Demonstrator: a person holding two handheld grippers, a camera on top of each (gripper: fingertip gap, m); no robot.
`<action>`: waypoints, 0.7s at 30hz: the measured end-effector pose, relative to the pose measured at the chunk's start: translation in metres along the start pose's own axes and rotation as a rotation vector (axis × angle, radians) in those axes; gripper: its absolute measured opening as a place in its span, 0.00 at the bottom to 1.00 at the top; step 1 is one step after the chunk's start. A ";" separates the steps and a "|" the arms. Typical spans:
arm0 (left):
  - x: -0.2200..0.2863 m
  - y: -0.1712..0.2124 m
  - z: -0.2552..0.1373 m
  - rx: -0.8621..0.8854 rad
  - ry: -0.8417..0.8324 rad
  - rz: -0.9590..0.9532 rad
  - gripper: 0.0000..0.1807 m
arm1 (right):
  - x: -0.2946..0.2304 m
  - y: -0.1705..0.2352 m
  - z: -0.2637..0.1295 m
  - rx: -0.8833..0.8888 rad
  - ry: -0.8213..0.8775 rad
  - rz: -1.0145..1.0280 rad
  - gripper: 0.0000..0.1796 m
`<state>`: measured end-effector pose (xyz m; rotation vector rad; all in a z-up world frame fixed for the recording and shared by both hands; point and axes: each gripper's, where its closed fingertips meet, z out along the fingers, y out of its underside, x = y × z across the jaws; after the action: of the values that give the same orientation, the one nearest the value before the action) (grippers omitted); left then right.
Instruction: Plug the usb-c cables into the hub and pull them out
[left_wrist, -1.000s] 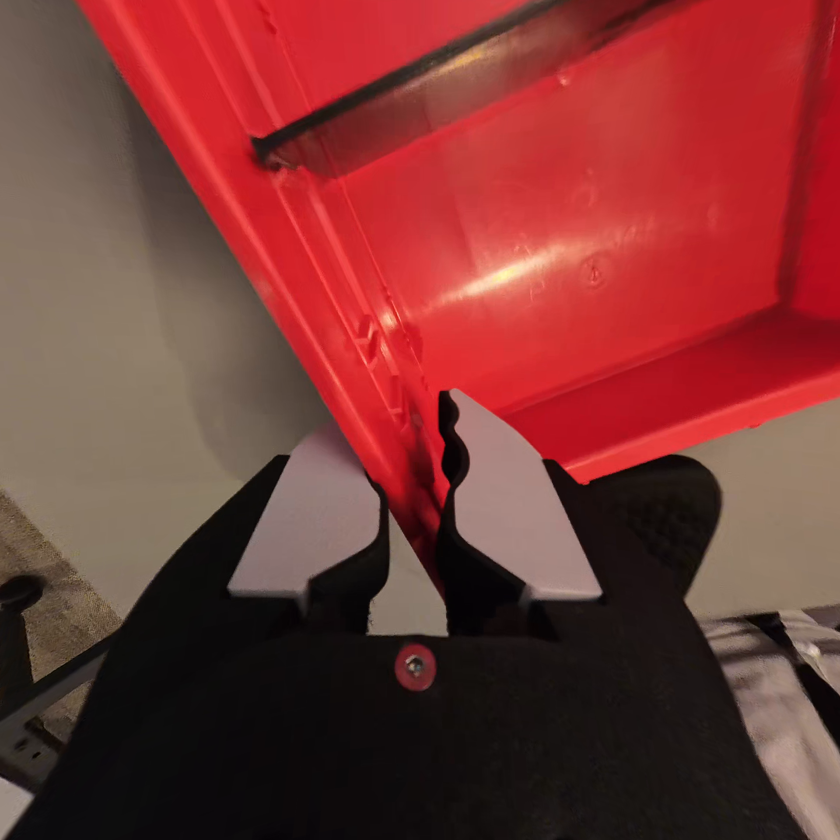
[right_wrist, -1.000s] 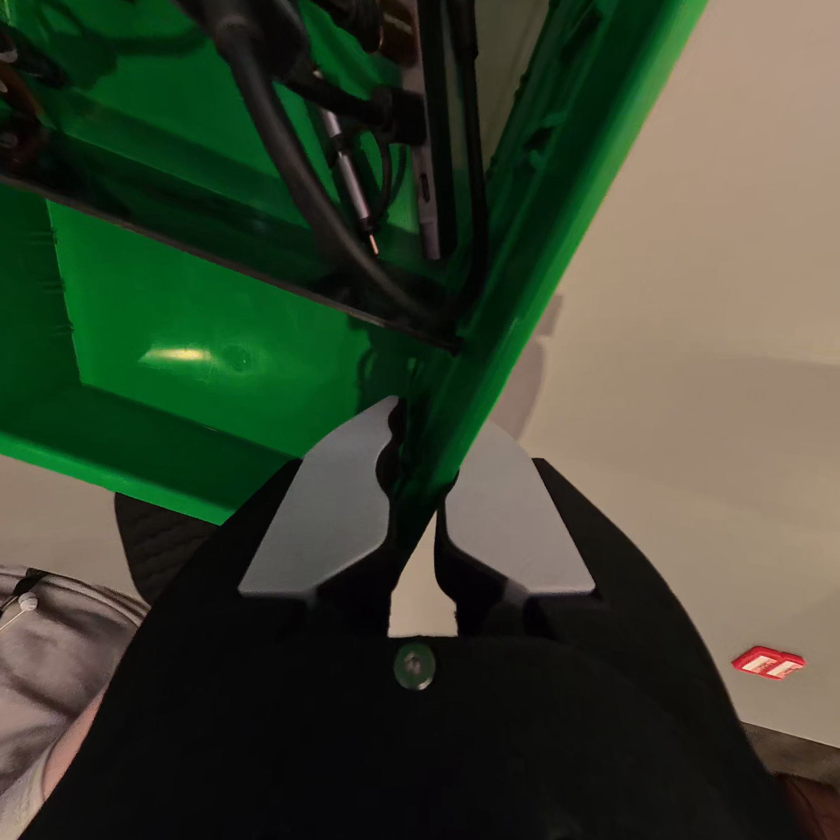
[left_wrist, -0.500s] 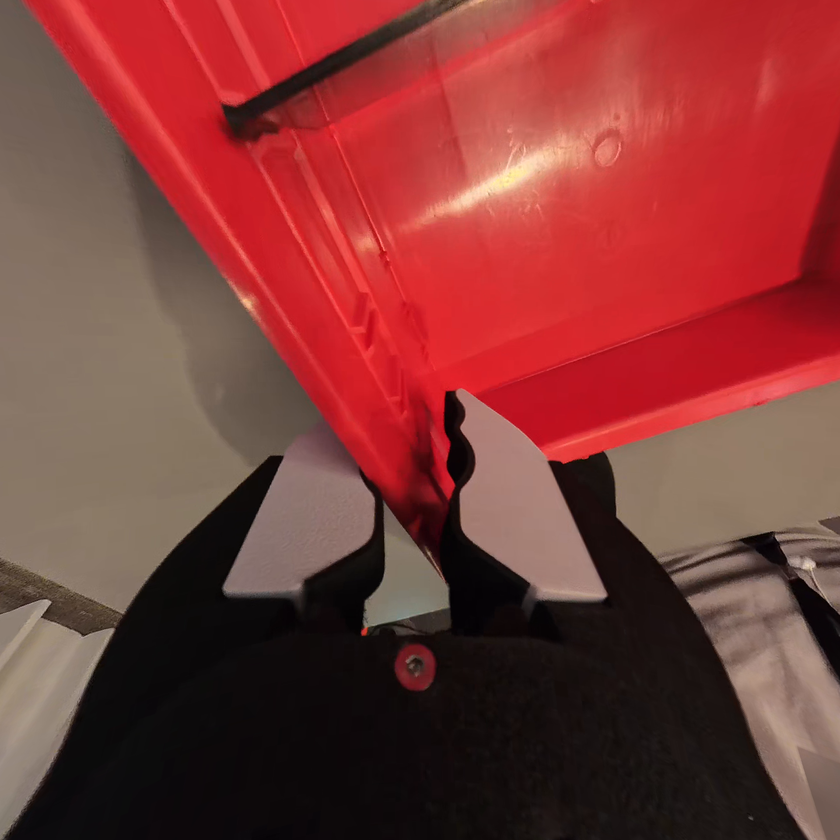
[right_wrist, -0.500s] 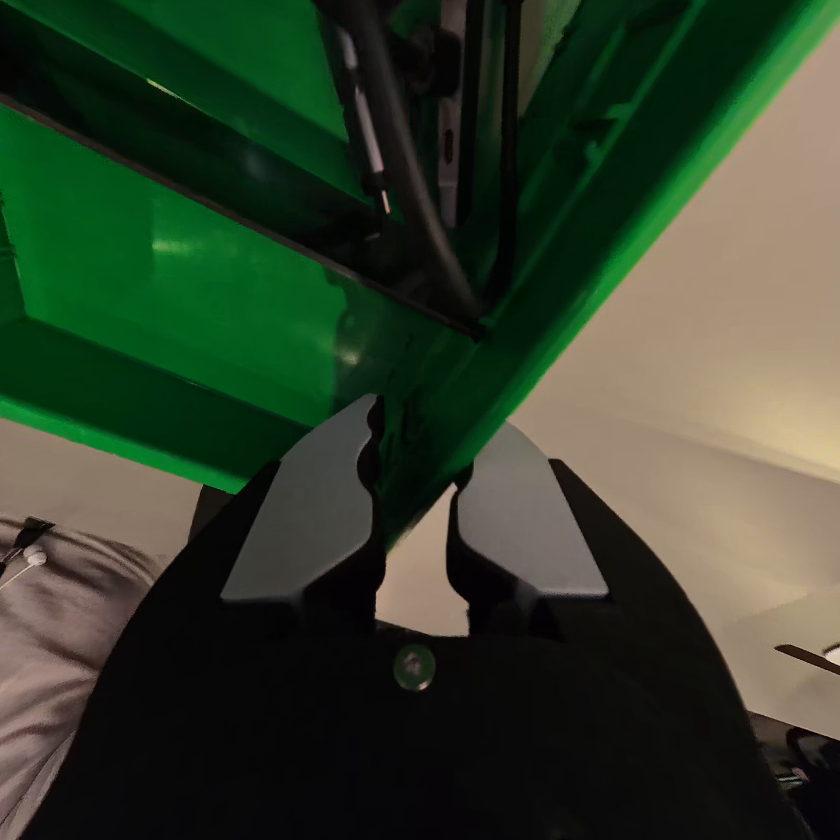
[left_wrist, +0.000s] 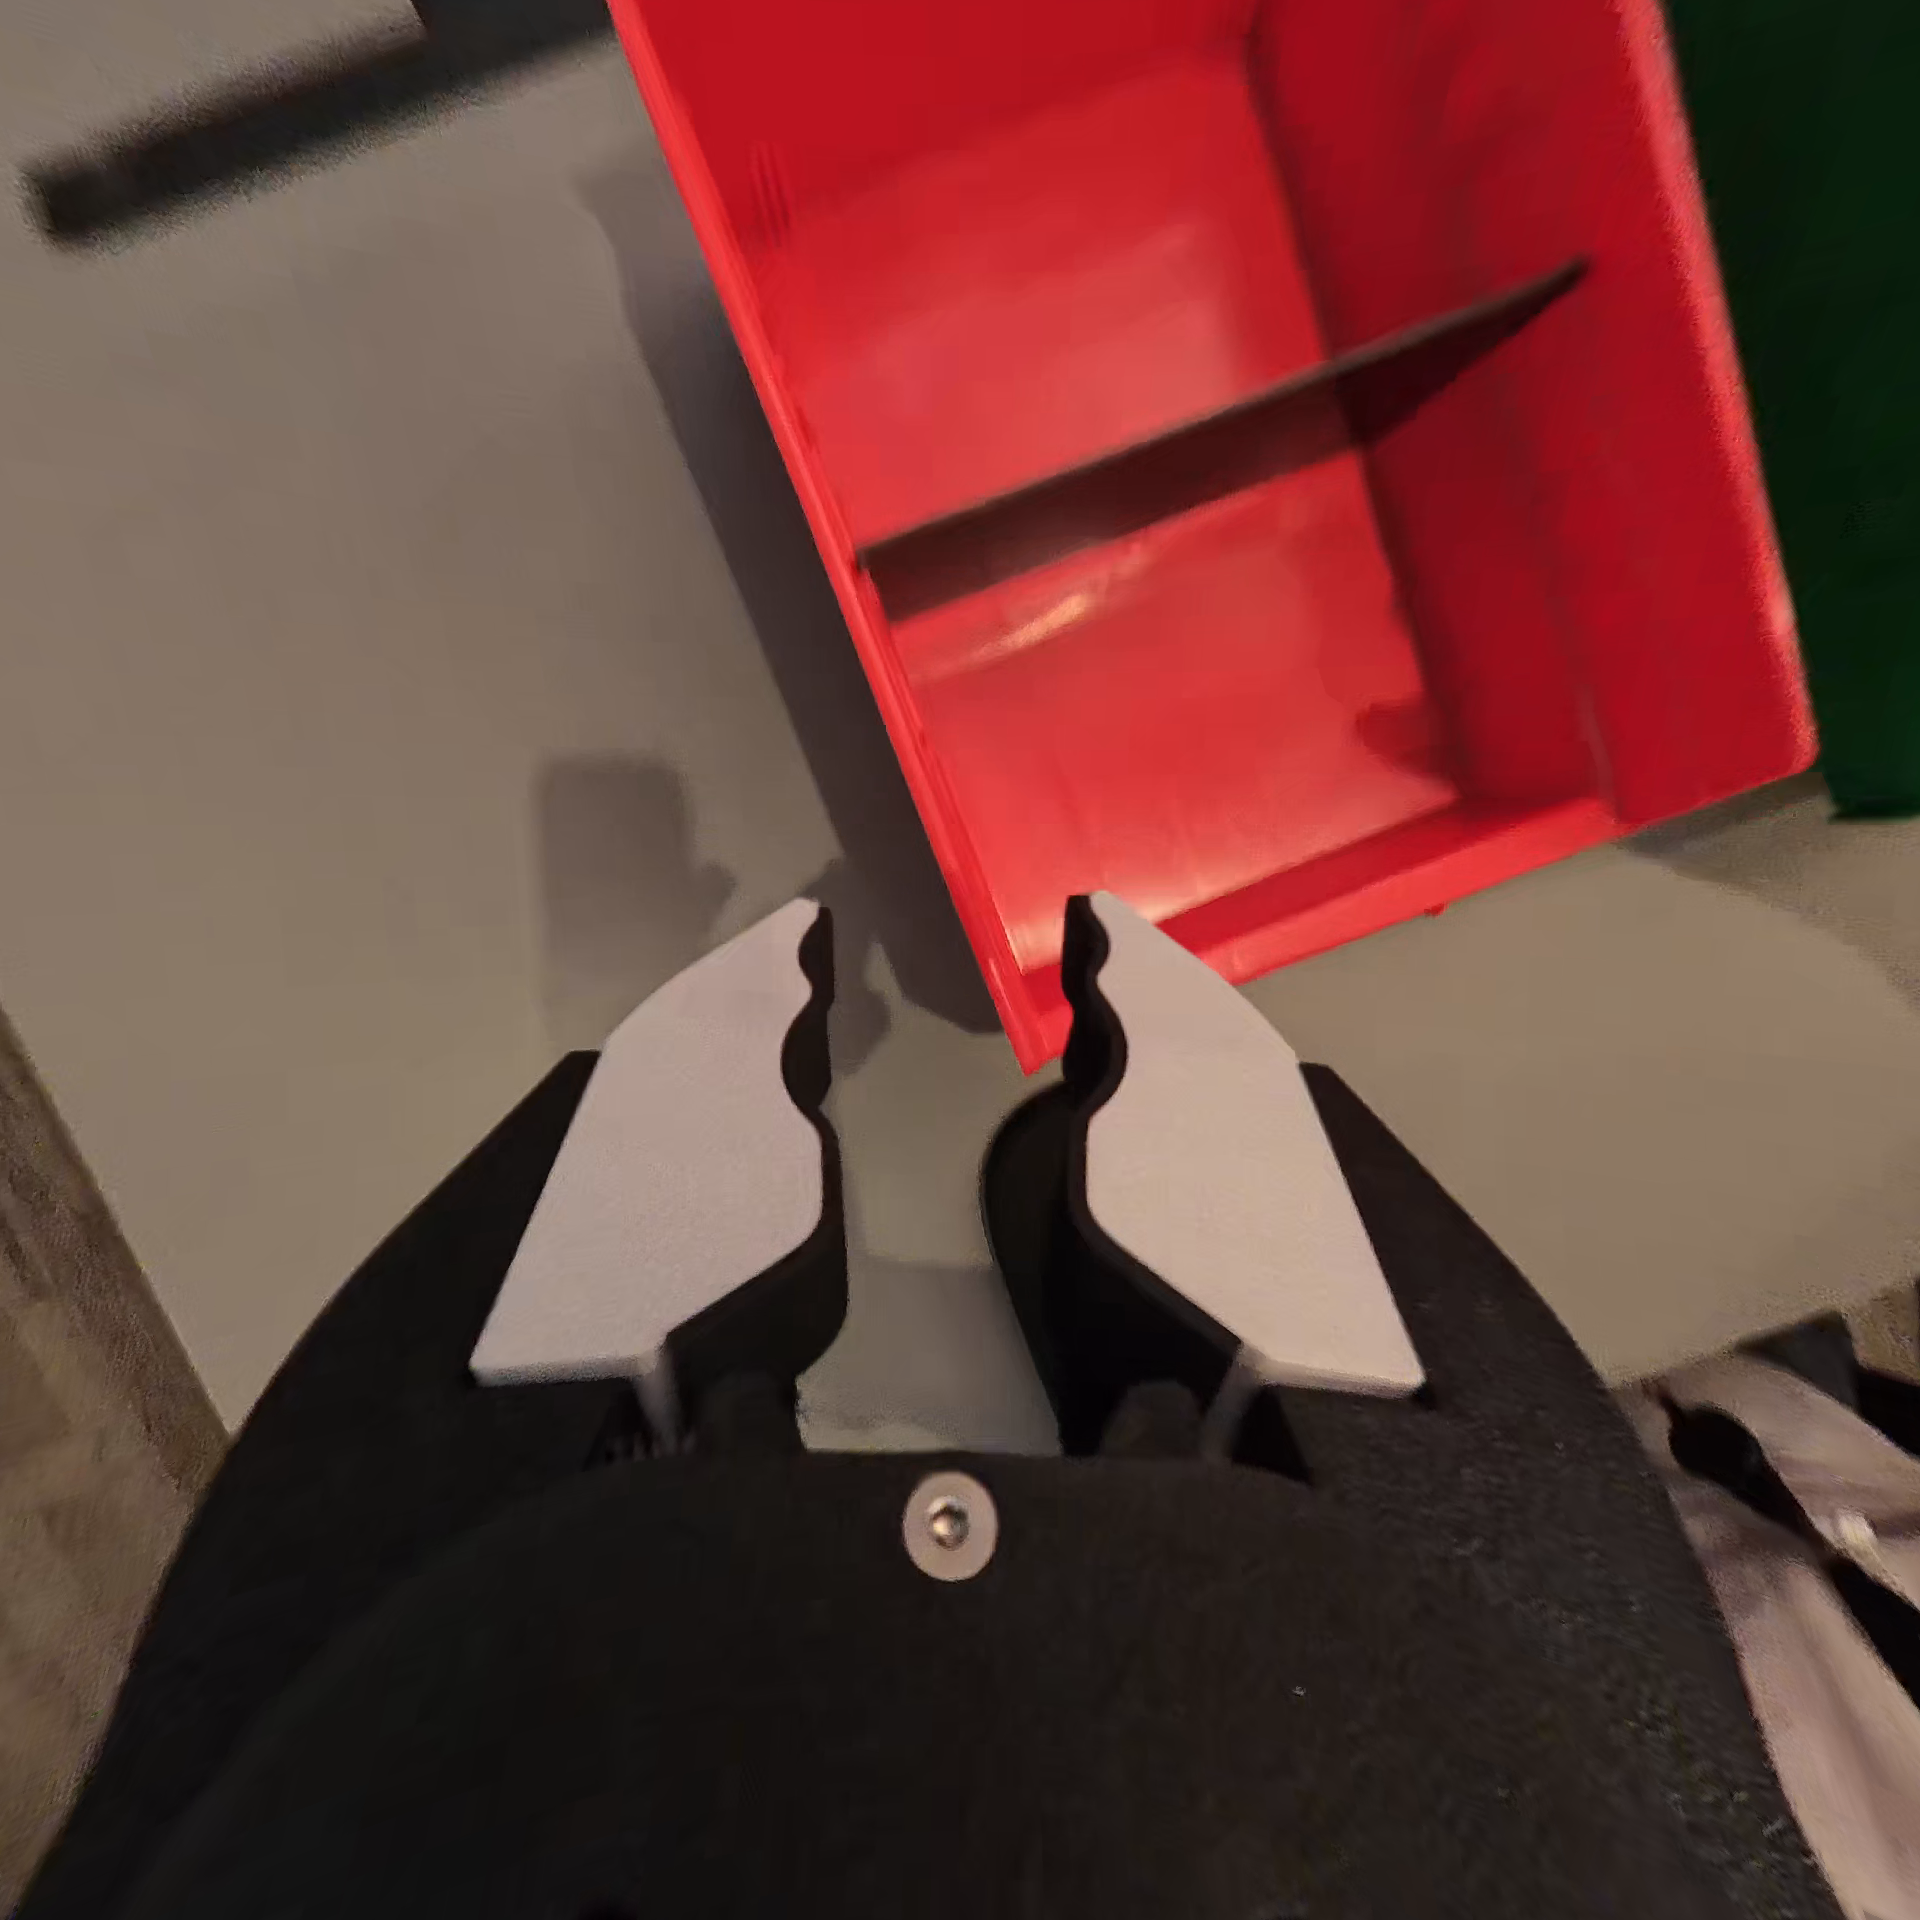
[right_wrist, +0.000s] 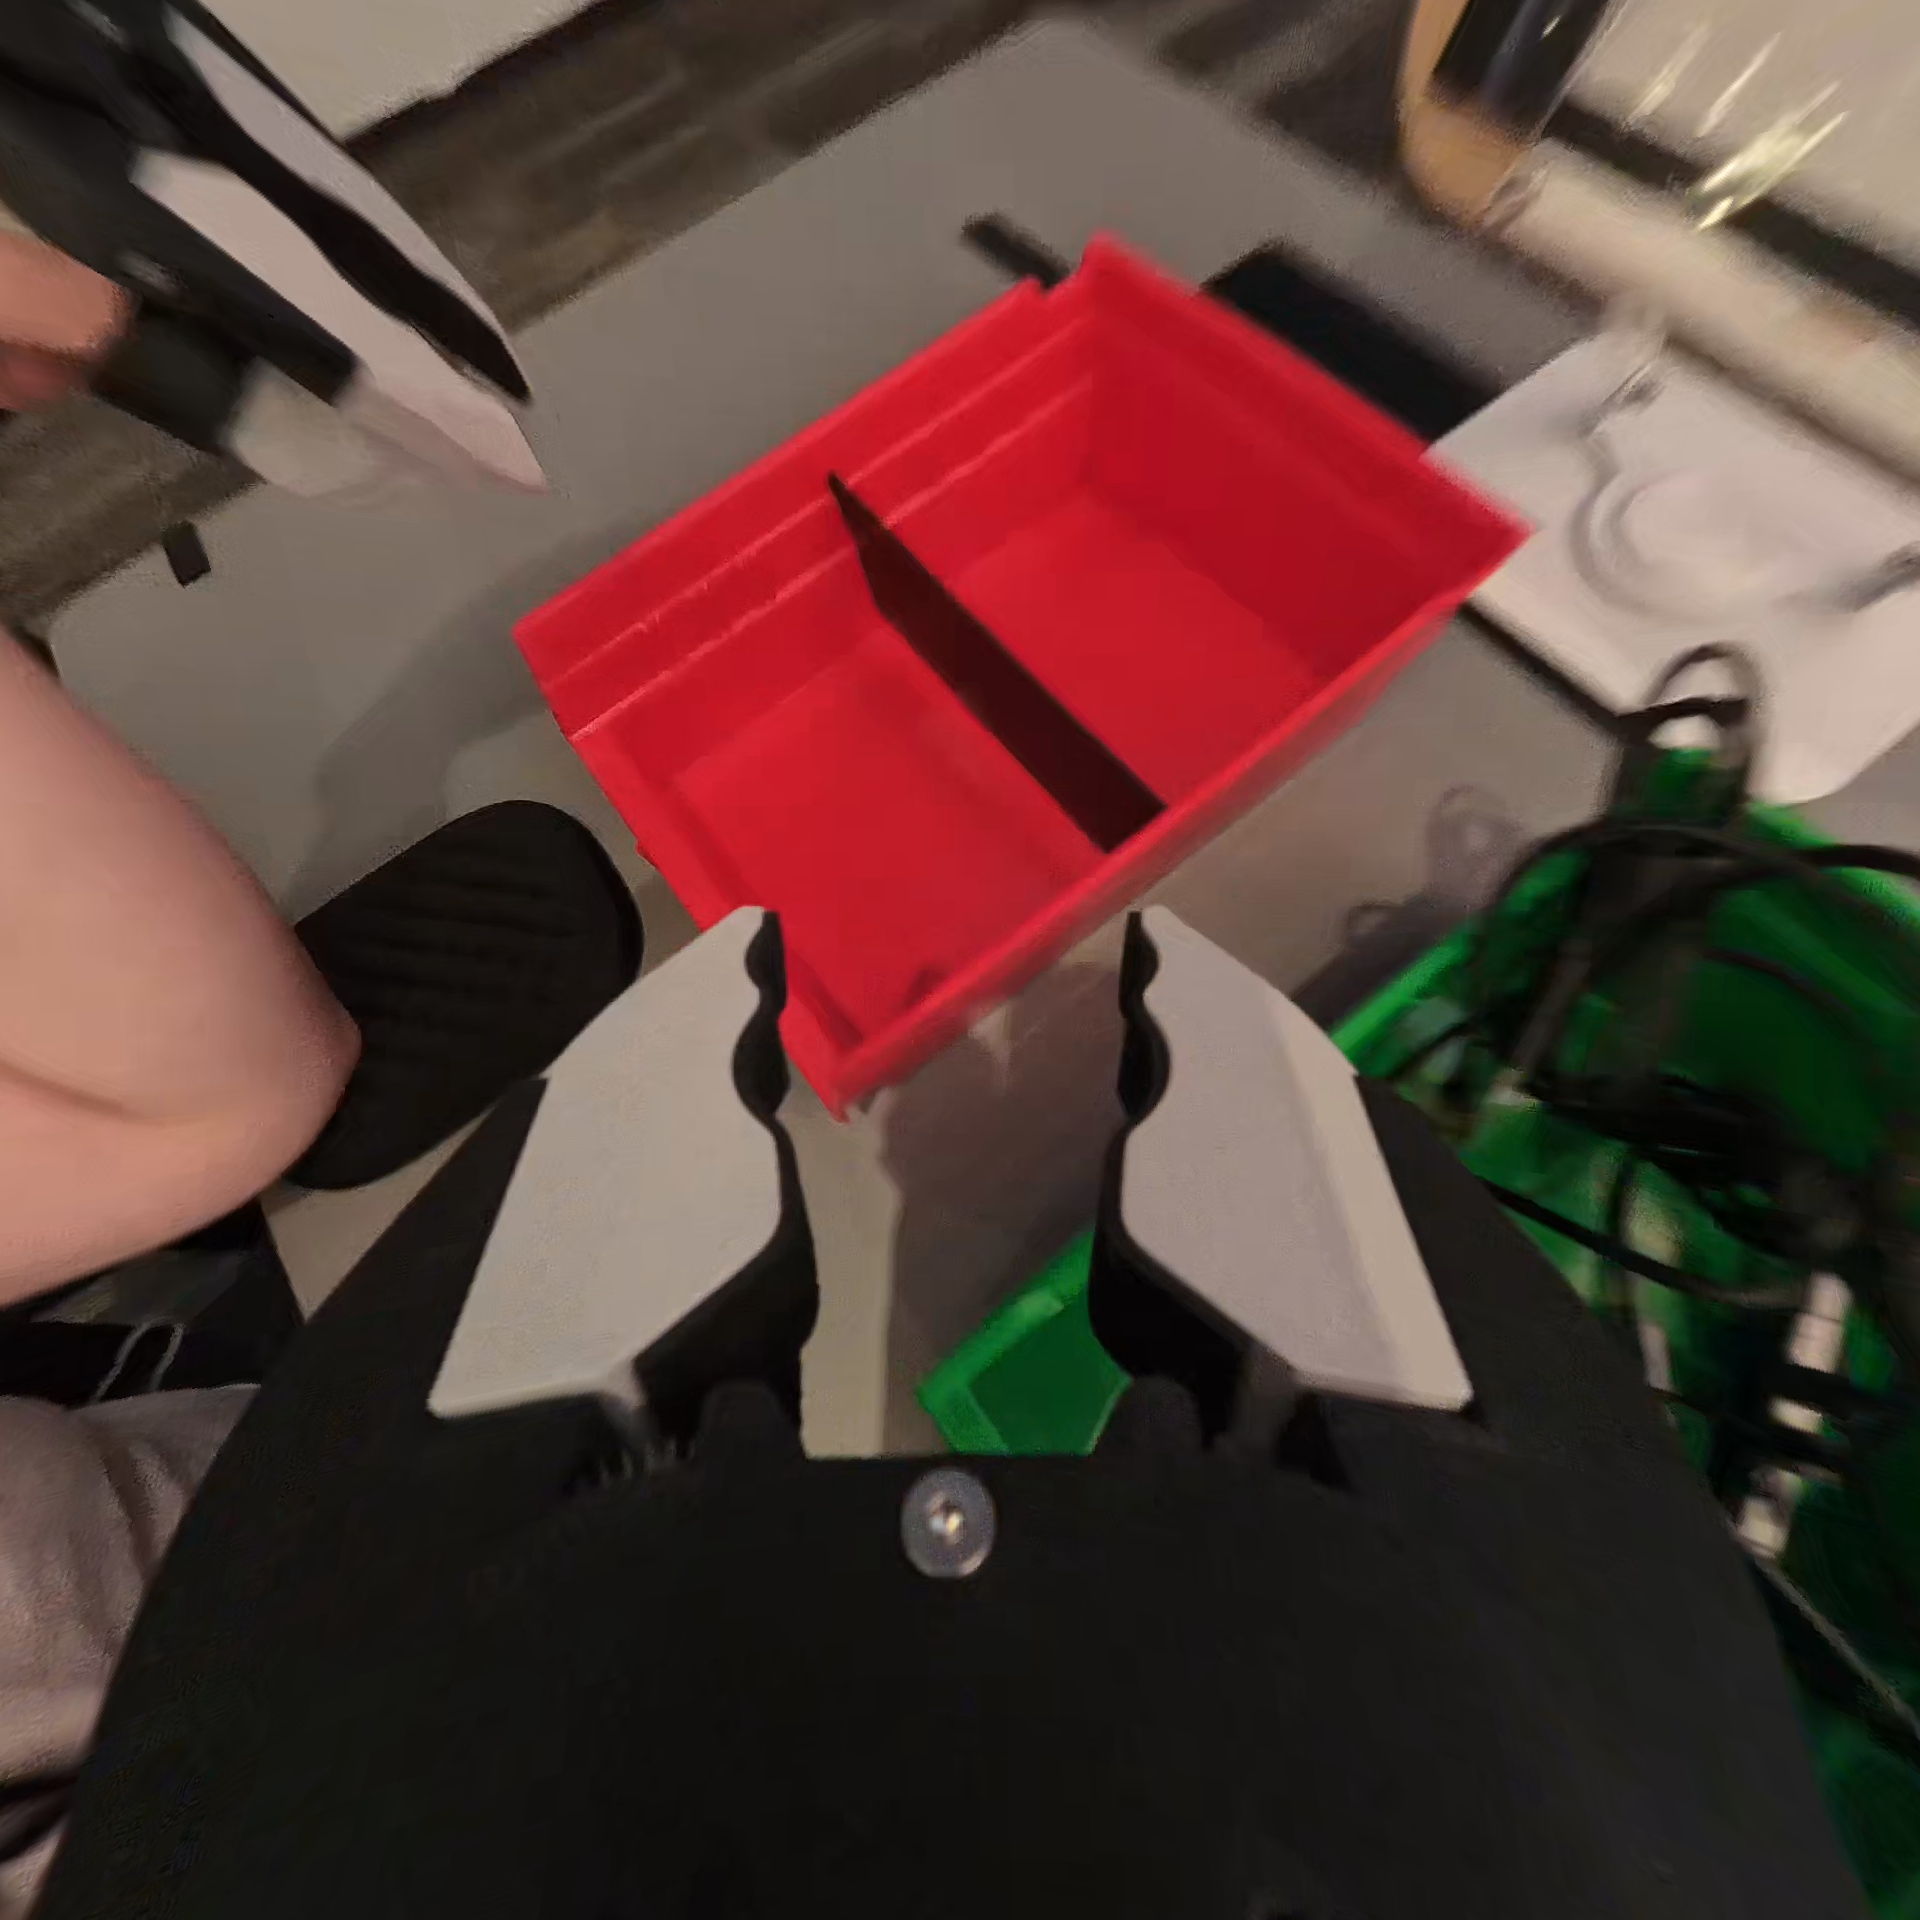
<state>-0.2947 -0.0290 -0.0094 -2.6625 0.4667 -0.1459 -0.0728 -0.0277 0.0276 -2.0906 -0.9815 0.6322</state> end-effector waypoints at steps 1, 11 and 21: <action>0.000 -0.008 -0.009 0.066 -0.012 0.010 0.23 | 0.000 0.002 0.020 -0.047 0.036 0.005 0.36; 0.044 -0.035 -0.044 0.285 0.058 0.177 0.20 | 0.061 0.058 0.119 -0.507 0.265 0.383 0.32; 0.071 -0.046 -0.058 0.360 0.113 0.229 0.20 | 0.057 0.085 0.137 -0.732 0.208 0.534 0.06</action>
<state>-0.2247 -0.0372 0.0649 -2.2401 0.7061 -0.2834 -0.0948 0.0359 -0.1302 -3.0459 -0.5663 0.3046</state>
